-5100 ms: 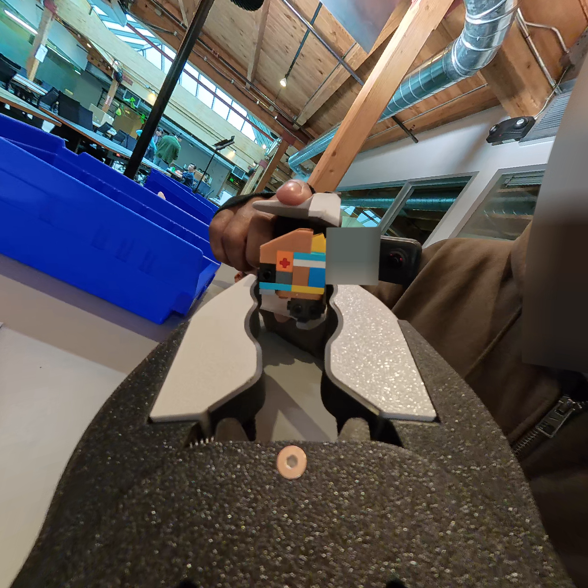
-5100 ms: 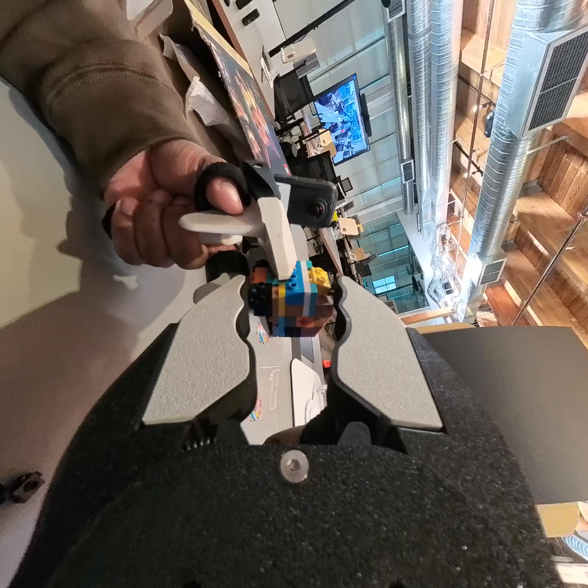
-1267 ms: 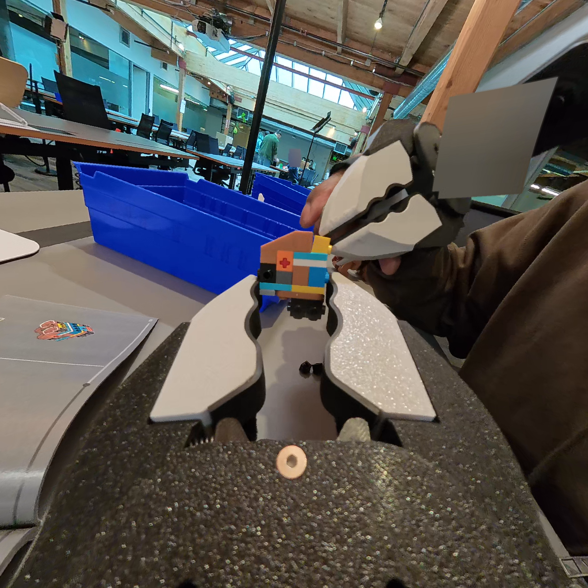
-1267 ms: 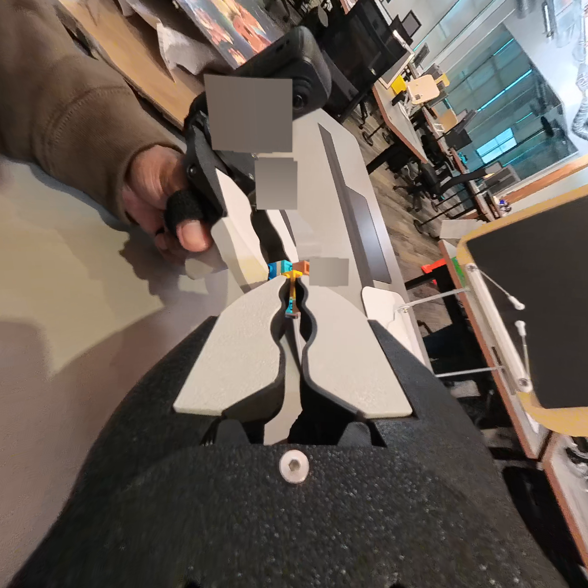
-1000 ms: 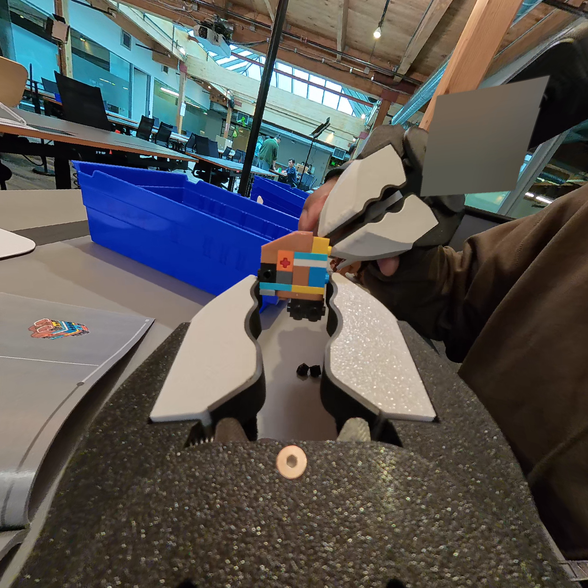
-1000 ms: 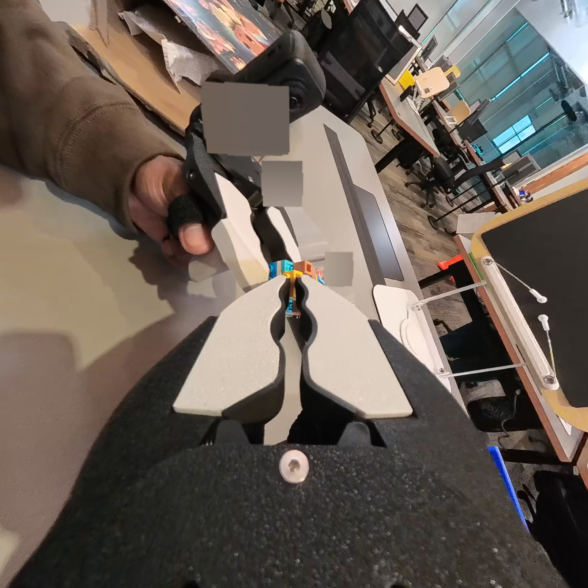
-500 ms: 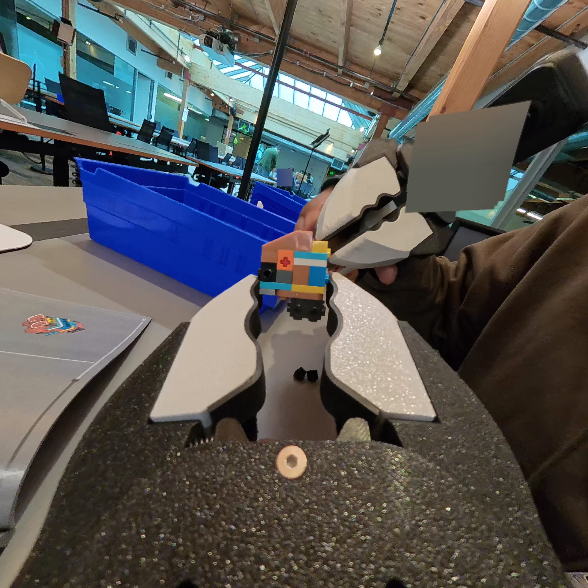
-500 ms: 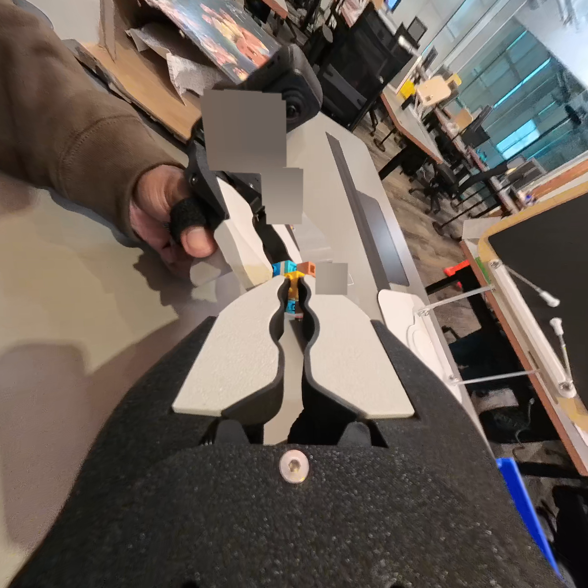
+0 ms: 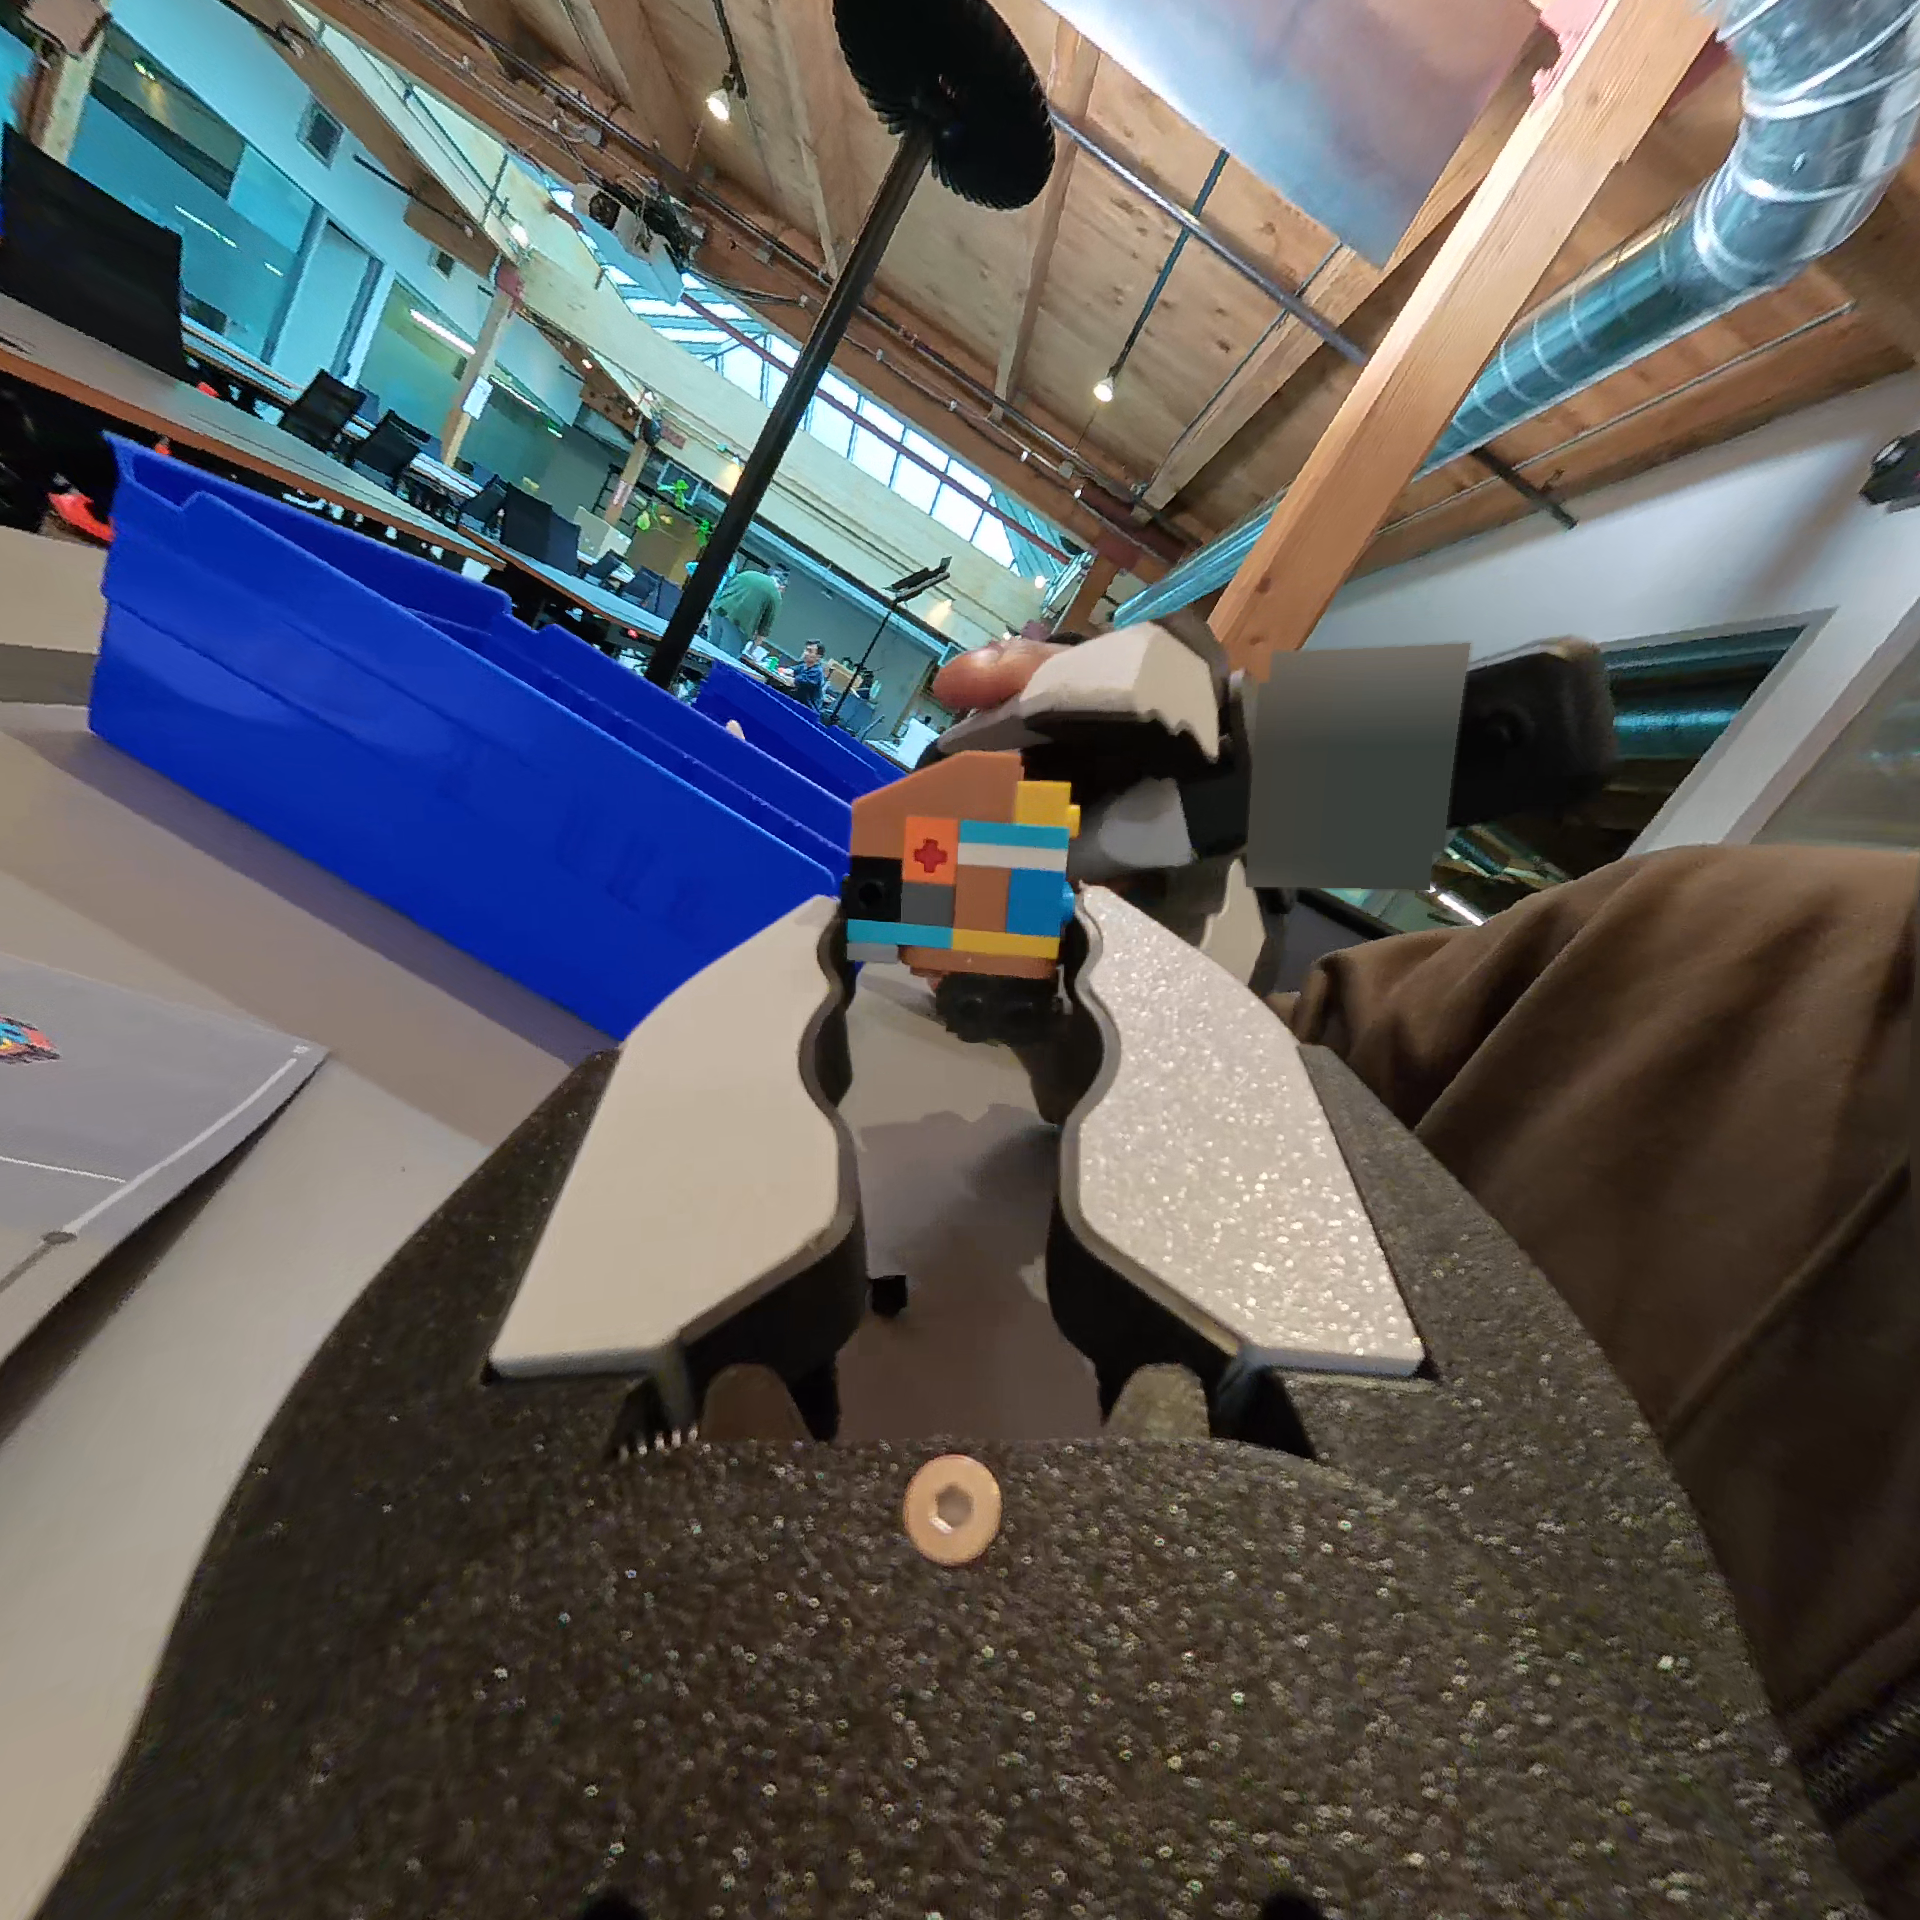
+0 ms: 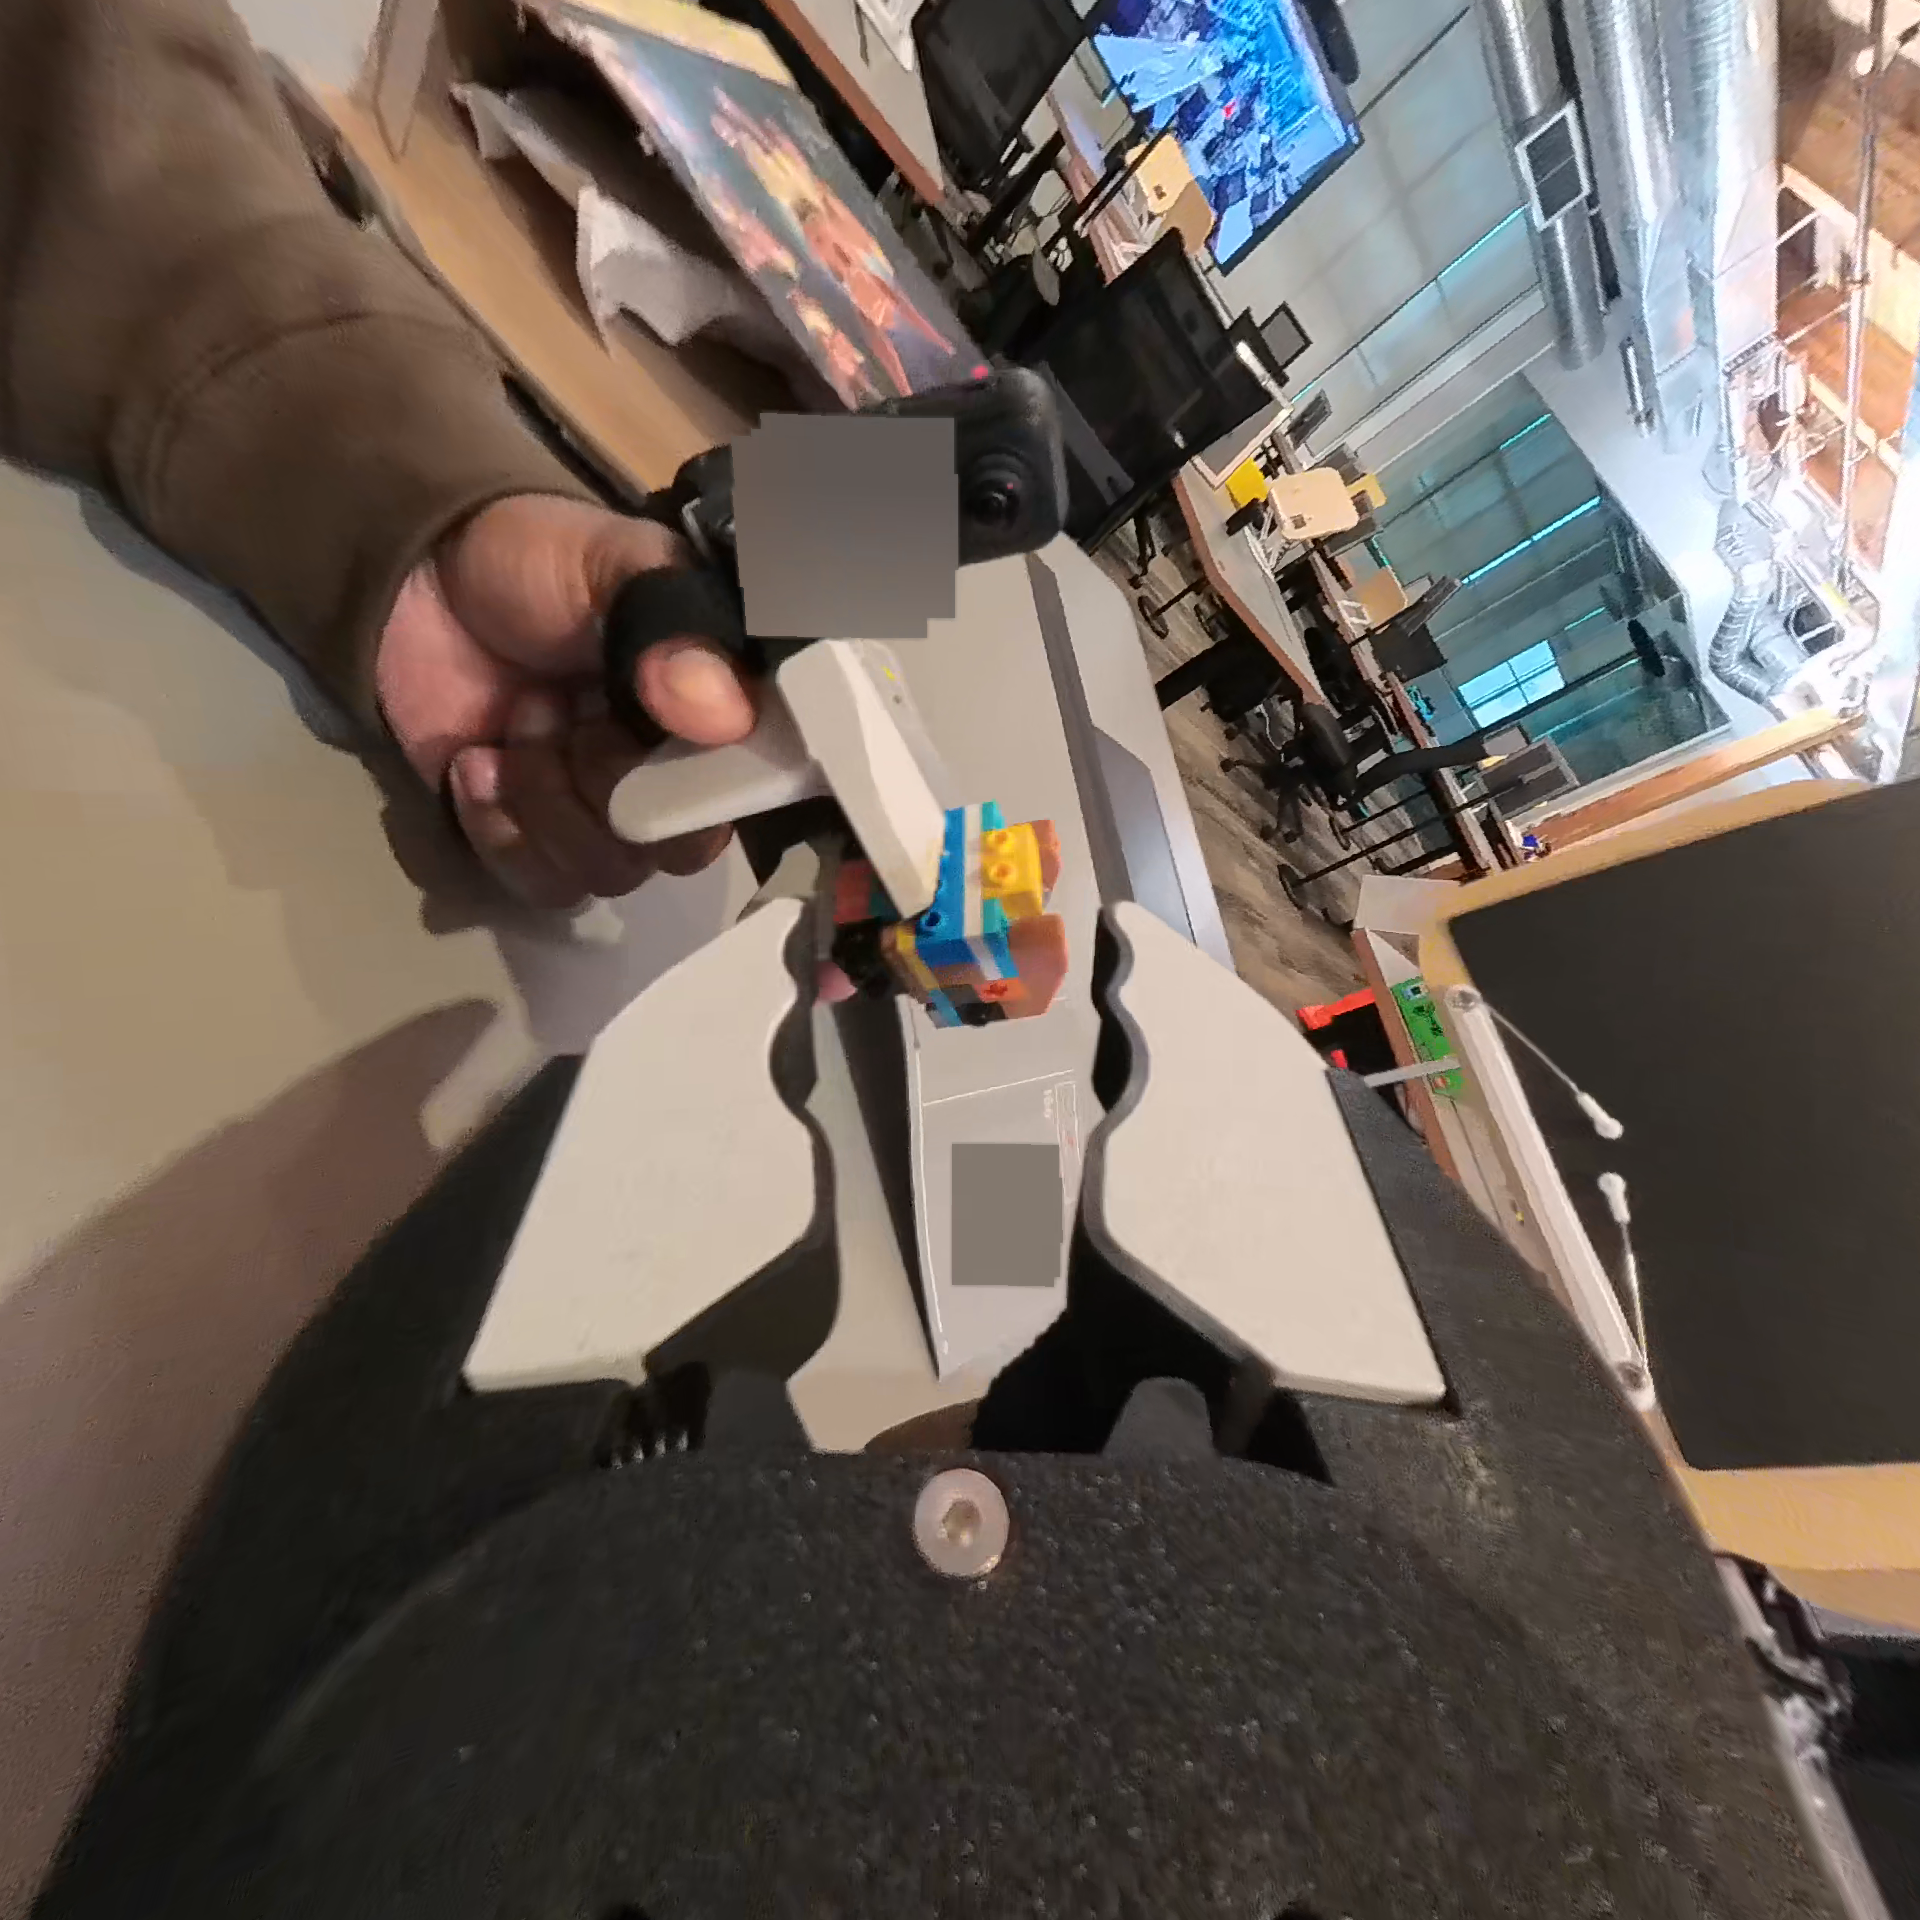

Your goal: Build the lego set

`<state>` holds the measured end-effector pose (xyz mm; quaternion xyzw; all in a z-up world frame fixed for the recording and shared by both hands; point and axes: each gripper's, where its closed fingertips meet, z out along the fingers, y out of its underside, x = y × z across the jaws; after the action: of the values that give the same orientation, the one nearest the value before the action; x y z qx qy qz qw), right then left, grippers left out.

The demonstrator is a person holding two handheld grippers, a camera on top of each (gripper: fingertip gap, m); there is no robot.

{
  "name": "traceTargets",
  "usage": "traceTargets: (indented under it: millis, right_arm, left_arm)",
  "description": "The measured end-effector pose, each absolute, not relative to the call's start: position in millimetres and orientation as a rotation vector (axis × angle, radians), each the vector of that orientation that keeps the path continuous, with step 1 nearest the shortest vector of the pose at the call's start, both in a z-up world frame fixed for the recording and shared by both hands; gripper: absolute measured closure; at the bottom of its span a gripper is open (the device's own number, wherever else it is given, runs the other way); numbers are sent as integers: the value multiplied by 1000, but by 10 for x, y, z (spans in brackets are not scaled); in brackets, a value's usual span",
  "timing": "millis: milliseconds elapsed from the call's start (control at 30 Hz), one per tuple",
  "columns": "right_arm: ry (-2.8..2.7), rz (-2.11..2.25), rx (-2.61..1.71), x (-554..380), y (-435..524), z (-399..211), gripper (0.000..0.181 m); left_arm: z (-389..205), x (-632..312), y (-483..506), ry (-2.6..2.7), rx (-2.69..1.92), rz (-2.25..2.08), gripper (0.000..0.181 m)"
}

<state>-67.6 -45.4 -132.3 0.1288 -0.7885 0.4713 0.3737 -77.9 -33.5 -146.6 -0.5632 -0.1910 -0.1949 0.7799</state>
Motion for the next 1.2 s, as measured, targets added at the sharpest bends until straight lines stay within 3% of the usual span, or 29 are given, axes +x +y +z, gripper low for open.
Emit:
traceTargets:
  millis: [367,533,867,1200]
  right_arm:
    - [-1943,1068,419,-717,-456,-1442,123]
    - [-2025,1143,234,-680,-76,-1527,137]
    - [-2328,1212,87,-364,284,-2337,152]
    - [-2357,1392,109,-261,280,-2368,152]
  left_arm:
    - [-1524,-747,-299,-414,-1232,-474,143]
    - [-1549,-836,-349,-414,-1256,-365,143]
    - [-1565,-824,-326,-368,-1285,-232,143]
    - [-1586,-739,-237,-334,-1314,-228,143]
